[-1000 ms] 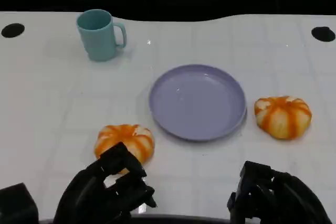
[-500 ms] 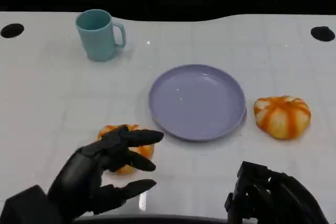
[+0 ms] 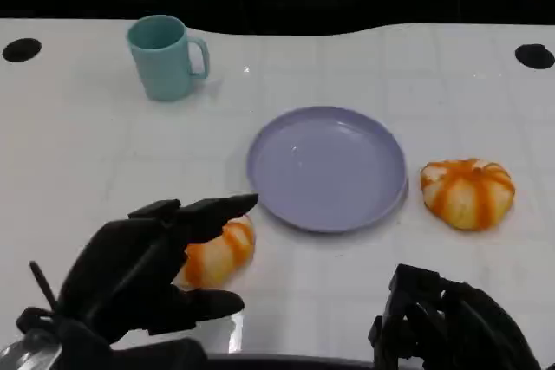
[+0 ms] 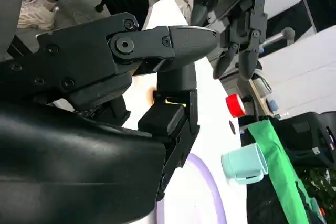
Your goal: Grasp the bread from the table and place it into the plate.
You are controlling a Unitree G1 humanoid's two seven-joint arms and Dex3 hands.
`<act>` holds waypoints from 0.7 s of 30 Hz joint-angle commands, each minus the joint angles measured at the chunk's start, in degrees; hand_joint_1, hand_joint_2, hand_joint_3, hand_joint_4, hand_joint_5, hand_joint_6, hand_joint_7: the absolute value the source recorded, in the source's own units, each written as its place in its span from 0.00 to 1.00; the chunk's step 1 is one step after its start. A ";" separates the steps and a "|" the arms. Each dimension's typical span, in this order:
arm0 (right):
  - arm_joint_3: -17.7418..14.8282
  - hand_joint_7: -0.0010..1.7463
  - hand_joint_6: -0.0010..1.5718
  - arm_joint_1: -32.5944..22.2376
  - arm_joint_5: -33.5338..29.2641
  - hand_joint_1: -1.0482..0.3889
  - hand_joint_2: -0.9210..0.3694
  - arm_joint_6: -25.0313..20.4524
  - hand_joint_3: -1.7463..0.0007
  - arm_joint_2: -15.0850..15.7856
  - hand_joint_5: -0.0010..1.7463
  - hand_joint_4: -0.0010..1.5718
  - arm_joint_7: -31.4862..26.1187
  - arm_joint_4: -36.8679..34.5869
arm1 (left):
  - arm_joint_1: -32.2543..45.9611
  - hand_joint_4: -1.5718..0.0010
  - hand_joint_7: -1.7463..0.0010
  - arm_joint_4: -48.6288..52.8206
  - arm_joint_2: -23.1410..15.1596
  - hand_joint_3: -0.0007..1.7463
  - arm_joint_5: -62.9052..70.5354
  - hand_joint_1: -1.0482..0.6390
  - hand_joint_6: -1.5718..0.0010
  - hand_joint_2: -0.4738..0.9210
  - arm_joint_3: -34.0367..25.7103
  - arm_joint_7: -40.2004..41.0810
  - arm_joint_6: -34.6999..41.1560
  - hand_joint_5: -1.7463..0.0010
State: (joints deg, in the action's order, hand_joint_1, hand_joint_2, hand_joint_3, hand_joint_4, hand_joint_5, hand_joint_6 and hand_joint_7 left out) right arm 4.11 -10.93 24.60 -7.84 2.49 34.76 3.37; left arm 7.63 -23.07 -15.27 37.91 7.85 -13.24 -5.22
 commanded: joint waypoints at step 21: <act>-0.33 0.80 0.47 -1.19 0.63 0.24 0.00 -1.19 0.86 0.91 0.94 0.52 -0.69 2.25 | -13.15 0.82 1.00 10.88 1.30 0.00 29.78 0.34 0.82 0.94 13.59 -7.41 17.33 0.85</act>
State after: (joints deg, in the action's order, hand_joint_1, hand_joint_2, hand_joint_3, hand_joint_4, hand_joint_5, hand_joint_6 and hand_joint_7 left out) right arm 4.14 -11.83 24.66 -8.91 2.76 34.05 5.12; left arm -3.74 -15.88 -13.79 66.60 20.62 -20.79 10.75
